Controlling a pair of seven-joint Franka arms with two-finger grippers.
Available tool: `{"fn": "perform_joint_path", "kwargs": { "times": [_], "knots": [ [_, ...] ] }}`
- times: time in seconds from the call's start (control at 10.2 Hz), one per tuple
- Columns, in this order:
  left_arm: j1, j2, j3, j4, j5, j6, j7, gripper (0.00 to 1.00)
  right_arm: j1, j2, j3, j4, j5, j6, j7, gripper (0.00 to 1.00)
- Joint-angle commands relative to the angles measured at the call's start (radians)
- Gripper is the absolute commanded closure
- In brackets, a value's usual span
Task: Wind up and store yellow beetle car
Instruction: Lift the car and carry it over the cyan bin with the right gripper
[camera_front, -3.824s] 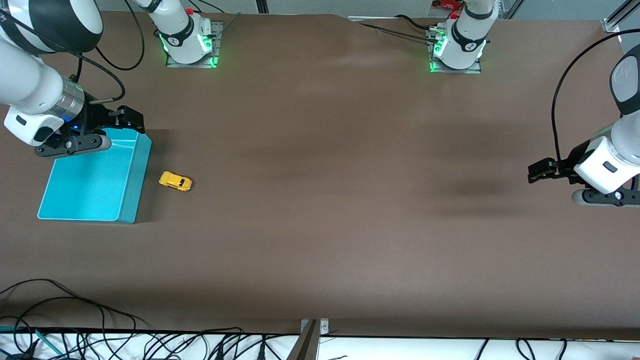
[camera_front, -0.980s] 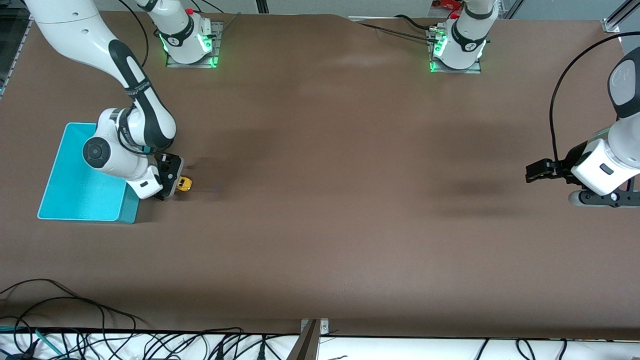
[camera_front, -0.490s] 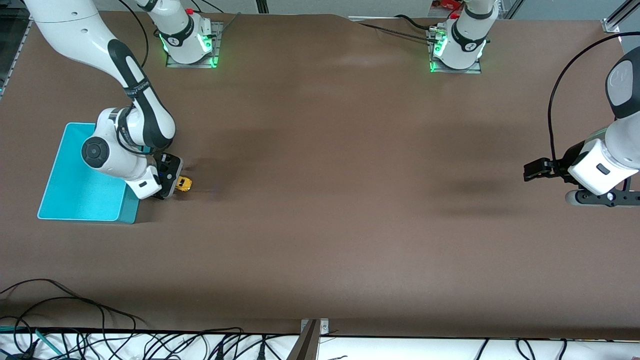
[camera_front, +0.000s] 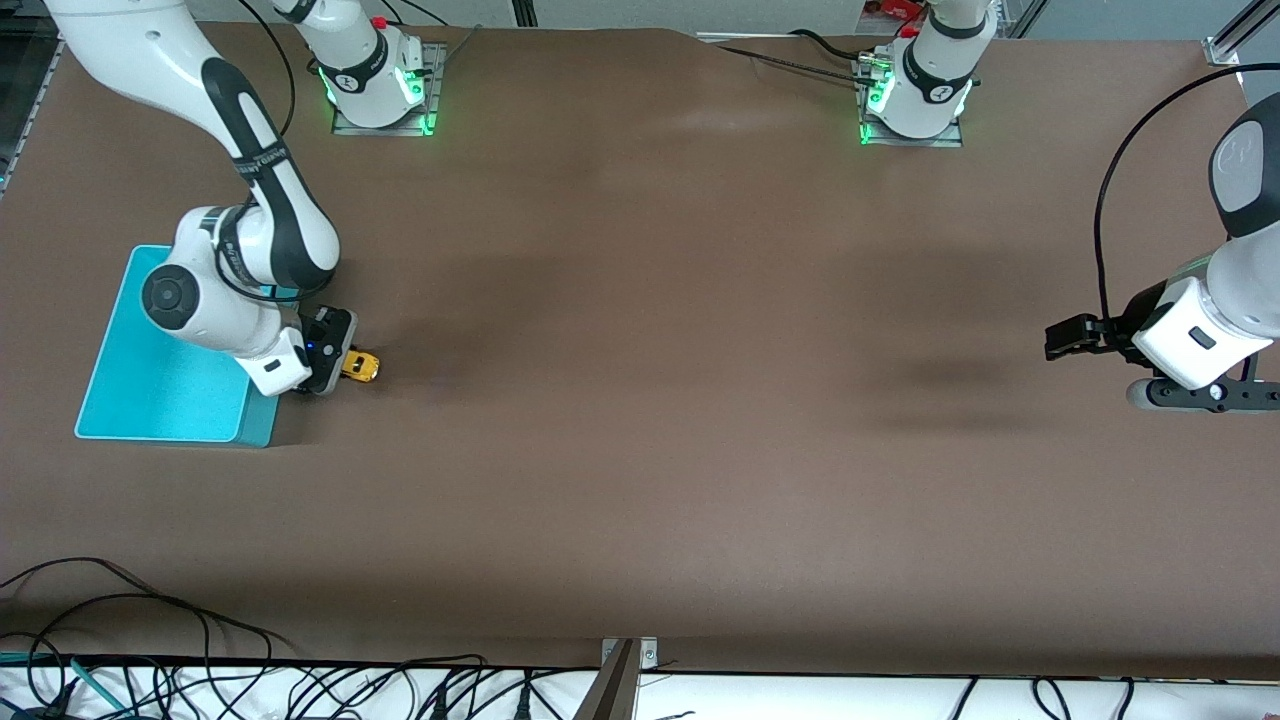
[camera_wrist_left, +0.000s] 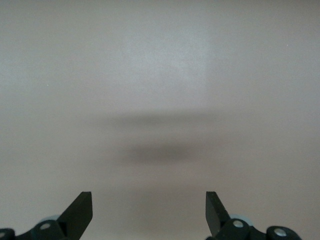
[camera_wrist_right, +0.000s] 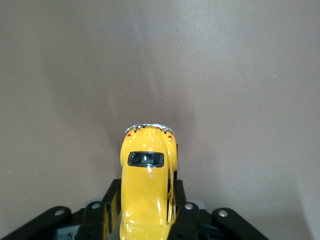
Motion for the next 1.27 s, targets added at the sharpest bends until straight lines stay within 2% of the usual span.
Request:
{"fn": "perform_joint_path", "kwargs": {
  "times": [0.0,0.2,0.39,0.88,1.18],
  "knots": [
    [-0.004,0.0,0.003,0.006,-0.013,-0.013,0.013,0.0,-0.006,-0.065,0.007,0.043,0.014,-0.127,0.018,1.0],
    [-0.004,0.0,0.003,0.006,-0.013,-0.014,0.014,0.0,-0.007,-0.128,0.007,0.047,0.002,-0.222,0.015,1.0],
    [-0.004,0.0,0.003,0.006,-0.014,-0.014,0.014,0.0,-0.027,-0.187,0.007,0.047,-0.059,-0.297,-0.014,1.0],
    [-0.004,0.0,0.003,0.006,-0.014,-0.014,0.014,0.0,-0.196,-0.262,0.023,0.018,-0.127,-0.342,-0.418,1.0],
    [-0.003,0.0,0.003,0.006,-0.014,-0.017,0.014,0.0,-0.286,-0.236,0.023,0.02,-0.187,-0.342,-0.616,1.0]
  ]
}}
